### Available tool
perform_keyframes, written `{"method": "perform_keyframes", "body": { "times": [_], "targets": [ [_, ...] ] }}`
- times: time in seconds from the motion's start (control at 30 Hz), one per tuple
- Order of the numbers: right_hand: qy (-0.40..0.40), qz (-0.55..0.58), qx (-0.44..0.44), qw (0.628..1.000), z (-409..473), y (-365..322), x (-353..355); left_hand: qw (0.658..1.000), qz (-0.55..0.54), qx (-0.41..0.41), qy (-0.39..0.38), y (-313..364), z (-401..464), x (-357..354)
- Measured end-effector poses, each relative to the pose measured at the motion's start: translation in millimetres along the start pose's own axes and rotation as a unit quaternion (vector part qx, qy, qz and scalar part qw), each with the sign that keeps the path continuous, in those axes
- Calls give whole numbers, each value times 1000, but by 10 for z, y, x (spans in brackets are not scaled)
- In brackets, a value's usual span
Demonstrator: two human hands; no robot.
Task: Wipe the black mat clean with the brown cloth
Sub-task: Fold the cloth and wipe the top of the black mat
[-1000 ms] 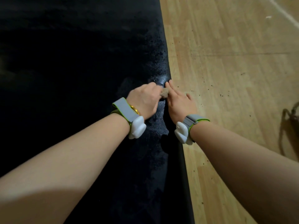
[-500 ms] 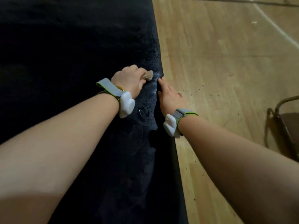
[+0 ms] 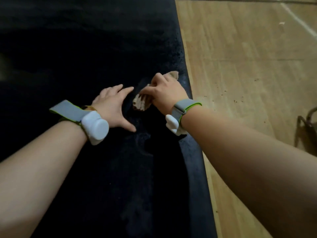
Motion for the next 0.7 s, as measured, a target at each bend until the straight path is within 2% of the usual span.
{"method": "perform_keyframes", "body": {
  "times": [0.1,0.23,0.3,0.43,0.57,0.63,0.7],
  "targets": [
    [11,-30,-7,999,23,17,69,989,120,-27,-83,-160,-5,-32],
    [-5,-17,-203,979,-20,580,83,980,159,-40,-109,-136,31,-29],
    [-22,2,-243,970,-12,607,62,978,168,-49,-116,-131,31,-8],
    [-71,63,-208,974,-168,131,-42,978,163,-57,-114,-118,57,12],
    [-55,115,-121,984,-501,-537,-89,986,110,-73,-97,-73,-89,5],
    [-111,196,-96,970,-492,-548,-27,987,71,-141,-37,150,-209,-26],
    [-138,319,-107,931,-425,-391,132,981,25,-191,33,420,-319,-41]
  ]
}}
Point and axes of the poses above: each hand's wrist, its own z-axis towards the middle knuckle, its own x-axis out of the back of the hand, y = z × x, the point moved 5 cm from there along z, towards the middle knuckle, and after that the axes turned 10 degrees about y, right-handed, at the moved point
